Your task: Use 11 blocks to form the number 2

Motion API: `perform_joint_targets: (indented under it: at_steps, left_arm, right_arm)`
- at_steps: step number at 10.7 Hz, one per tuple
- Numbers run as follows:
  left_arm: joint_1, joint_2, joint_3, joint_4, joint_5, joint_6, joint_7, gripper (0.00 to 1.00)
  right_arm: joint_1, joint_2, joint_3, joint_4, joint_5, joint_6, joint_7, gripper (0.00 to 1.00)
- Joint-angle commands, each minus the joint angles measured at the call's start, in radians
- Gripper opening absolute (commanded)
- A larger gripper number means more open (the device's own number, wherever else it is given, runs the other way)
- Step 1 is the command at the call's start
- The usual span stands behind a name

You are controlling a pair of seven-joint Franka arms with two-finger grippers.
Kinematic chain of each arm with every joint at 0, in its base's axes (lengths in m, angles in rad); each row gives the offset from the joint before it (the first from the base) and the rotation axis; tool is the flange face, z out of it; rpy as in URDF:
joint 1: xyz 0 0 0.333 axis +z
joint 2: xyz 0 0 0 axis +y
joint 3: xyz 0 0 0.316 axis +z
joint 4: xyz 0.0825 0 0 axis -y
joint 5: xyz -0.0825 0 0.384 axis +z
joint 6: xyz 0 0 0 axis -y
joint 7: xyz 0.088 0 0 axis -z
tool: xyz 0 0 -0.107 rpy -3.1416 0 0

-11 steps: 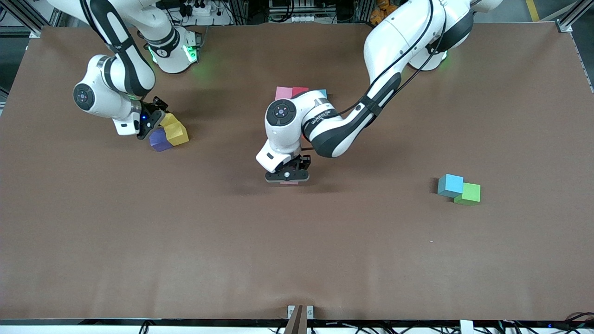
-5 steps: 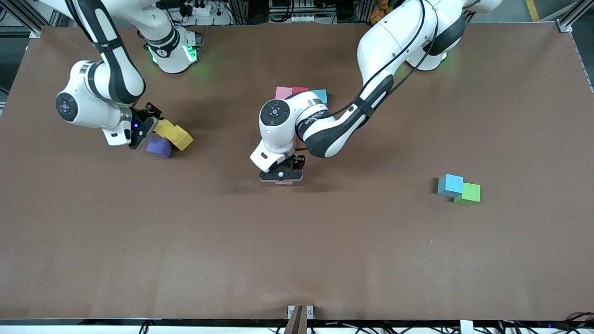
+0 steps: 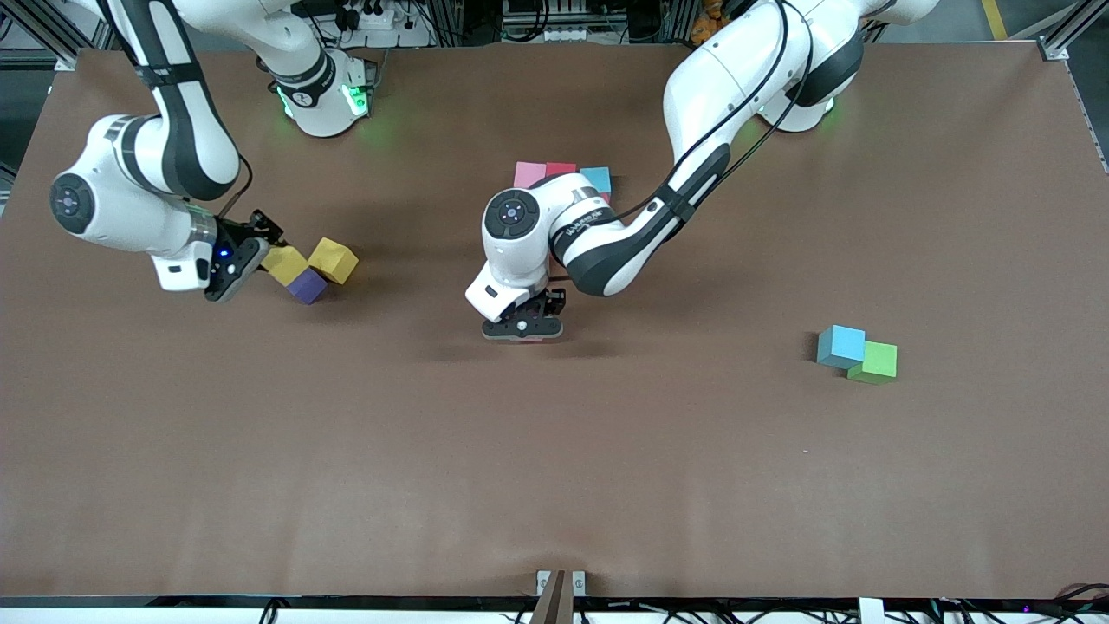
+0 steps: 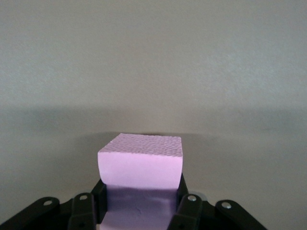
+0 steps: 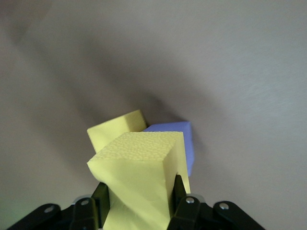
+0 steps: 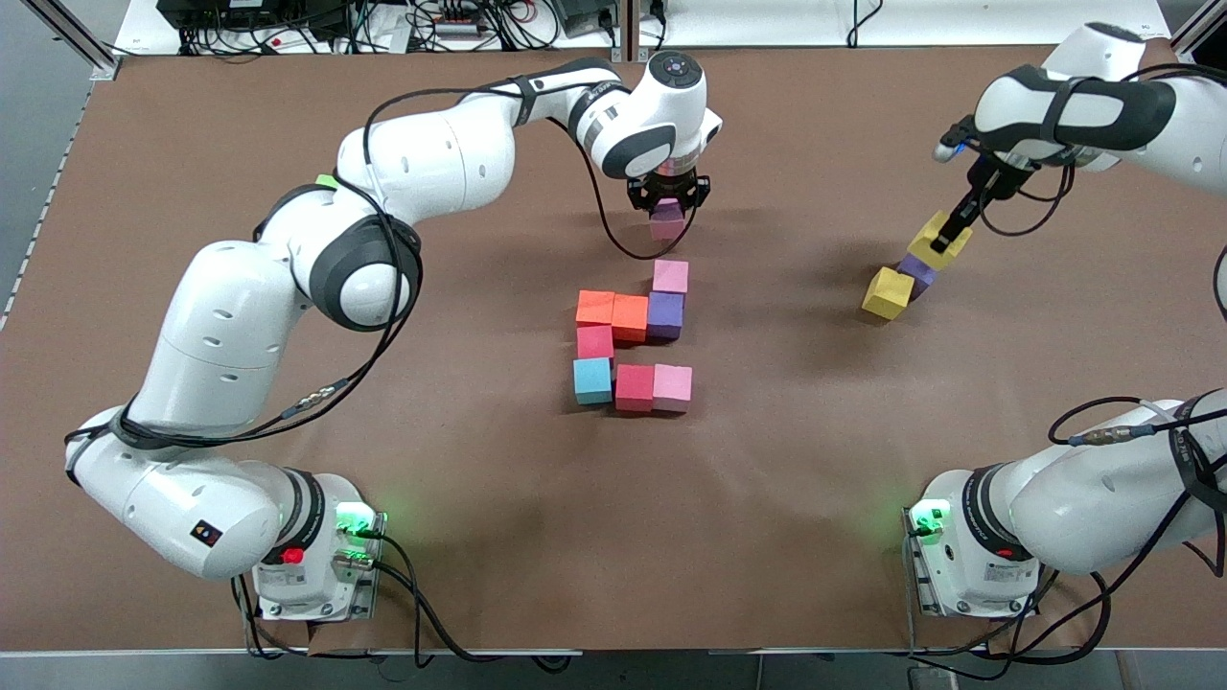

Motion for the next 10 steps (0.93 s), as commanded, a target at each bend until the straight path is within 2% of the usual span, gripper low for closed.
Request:
perform_joint_targets:
  at_steps: [1, 4, 6, 10]
  left_arm:
    - [-0.032, 0.023, 0.019, 0.043, -0.031, -0.025, 0.027, 0.01]
    - [-0.032, 0.029, 0.021, 0.043, -0.031, -0.025, 0.029, 0.01]
    - [-0.034, 0.030, 0.021, 0.041, -0.039, -0.028, 0.027, 0.01]
    - [-0.041, 0.038, 0.022, 0.036, -0.056, -0.028, 0.029, 0.01]
  right_arm:
    - [-0.005, 0.116, 0.000, 0.205, 0.010, -0.138, 0.104, 0.21]
    - [0.005, 0.226, 0.003, 0.377, 0.057, -0.157, 0.366, 0.21]
    - [0.006, 0.301, 0.003, 0.457, 0.181, -0.157, 0.515, 0.22]
    - [-0.004, 0.458, 0.005, 0.584, 0.462, -0.159, 0.587, 0.21]
